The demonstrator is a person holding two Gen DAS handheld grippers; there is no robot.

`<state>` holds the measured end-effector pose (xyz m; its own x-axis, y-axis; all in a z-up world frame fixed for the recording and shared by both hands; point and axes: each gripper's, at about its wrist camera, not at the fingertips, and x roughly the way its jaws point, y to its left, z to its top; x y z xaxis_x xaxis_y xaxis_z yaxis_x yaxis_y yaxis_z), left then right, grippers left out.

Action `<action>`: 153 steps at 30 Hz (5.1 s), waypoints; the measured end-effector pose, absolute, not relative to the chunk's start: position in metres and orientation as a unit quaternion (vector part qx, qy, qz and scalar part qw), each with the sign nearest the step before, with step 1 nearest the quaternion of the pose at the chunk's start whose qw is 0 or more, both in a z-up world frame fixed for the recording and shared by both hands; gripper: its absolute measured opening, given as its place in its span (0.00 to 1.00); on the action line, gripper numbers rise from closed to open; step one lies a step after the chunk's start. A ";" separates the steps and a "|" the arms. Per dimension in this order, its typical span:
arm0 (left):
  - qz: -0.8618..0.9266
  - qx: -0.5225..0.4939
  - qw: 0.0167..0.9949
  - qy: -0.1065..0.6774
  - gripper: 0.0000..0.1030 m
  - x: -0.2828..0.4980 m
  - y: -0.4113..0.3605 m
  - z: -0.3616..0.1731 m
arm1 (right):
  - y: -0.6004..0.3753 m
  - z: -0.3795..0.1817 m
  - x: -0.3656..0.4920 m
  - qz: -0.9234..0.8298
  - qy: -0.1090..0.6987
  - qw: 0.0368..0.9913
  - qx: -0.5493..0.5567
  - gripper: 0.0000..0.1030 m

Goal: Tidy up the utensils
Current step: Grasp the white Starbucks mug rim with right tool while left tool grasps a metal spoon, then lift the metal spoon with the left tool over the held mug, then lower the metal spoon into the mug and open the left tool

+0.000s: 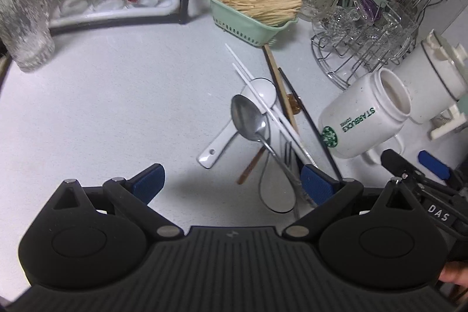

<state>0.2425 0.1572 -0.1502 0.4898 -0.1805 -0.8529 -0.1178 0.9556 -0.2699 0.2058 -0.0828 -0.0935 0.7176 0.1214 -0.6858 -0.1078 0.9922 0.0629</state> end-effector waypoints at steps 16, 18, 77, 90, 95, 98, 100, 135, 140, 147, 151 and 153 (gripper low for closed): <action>-0.065 -0.209 0.846 0.487 0.82 0.262 0.175 -0.186 | -0.079 -0.107 0.239 0.058 0.347 0.936 -0.008 0.96; -0.070 -0.208 0.849 0.480 0.79 0.271 0.173 -0.188 | -0.072 -0.109 0.244 0.060 0.345 0.937 -0.020 0.96; -0.044 -0.066 0.914 0.397 0.01 0.315 0.120 -0.078 | -0.064 -0.116 0.252 0.128 0.355 0.921 -0.099 0.88; -0.035 -0.063 0.931 0.358 0.01 0.313 0.116 -0.021 | -0.063 -0.115 0.251 0.124 0.356 0.922 -0.095 0.88; -0.044 -0.062 0.935 0.345 0.01 0.317 0.110 0.000 | -0.063 -0.116 0.251 0.126 0.354 0.922 -0.095 0.88; -0.059 -0.085 0.934 0.341 0.01 0.320 0.110 0.015 | -0.062 -0.116 0.252 0.128 0.354 0.921 -0.097 0.88; -0.064 -0.083 0.937 0.332 0.01 0.322 0.106 0.025 | -0.060 -0.116 0.253 0.129 0.354 0.921 -0.096 0.88; -0.173 0.039 0.908 0.380 0.02 0.353 -0.004 -0.030 | -0.056 -0.118 0.257 0.141 0.350 0.921 -0.100 0.88; -0.203 0.050 0.884 0.417 0.05 0.344 -0.011 -0.035 | -0.056 -0.118 0.256 0.142 0.346 0.922 -0.100 0.88; -0.229 0.040 0.854 0.465 0.07 0.335 -0.013 -0.046 | -0.057 -0.118 0.255 0.144 0.344 0.922 -0.100 0.88; -0.231 0.033 0.843 0.485 0.08 0.338 -0.012 -0.054 | -0.057 -0.118 0.255 0.147 0.343 0.922 -0.101 0.88; -0.232 0.032 0.841 0.488 0.08 0.340 -0.012 -0.054 | -0.057 -0.118 0.255 0.149 0.343 0.922 -0.102 0.88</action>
<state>0.3398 -0.0123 -0.0545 0.4163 -0.3592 -0.8353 0.4224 0.8899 -0.1721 0.2547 -0.0570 -0.1184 0.7209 0.2051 -0.6620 -0.3448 0.9348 -0.0859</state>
